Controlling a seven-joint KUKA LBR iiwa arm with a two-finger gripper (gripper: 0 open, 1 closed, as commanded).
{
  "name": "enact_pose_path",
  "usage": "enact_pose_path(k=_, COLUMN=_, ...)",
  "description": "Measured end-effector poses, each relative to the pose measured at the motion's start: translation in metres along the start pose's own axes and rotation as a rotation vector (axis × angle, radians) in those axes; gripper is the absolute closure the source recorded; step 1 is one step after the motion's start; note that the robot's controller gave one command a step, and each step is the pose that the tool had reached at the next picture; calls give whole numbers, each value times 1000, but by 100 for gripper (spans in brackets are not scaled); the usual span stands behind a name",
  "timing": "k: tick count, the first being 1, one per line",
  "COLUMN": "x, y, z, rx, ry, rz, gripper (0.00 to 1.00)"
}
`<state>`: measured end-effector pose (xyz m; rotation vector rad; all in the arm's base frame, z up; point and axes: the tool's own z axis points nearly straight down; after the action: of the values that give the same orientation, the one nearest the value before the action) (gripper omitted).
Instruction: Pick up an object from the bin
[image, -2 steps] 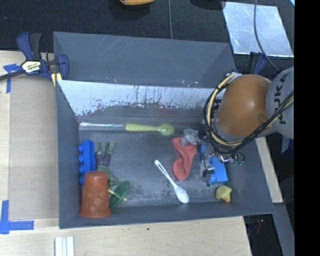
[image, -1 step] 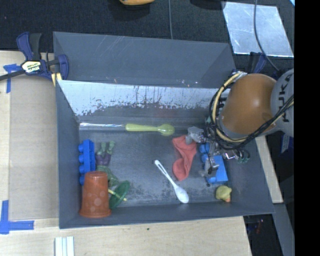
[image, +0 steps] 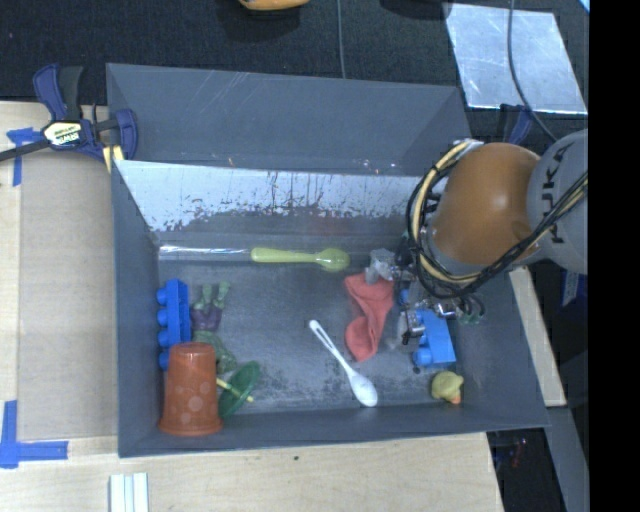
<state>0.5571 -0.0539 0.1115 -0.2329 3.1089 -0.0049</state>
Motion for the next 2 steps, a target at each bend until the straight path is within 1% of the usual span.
enact_pose_path(k=1, x=-3, y=9, z=4, rx=2, ry=-2, rz=-296, gripper=0)
enact_pose_path(k=2, x=-20, y=38, z=20, rx=1, ry=-5, rz=-434, gripper=100)
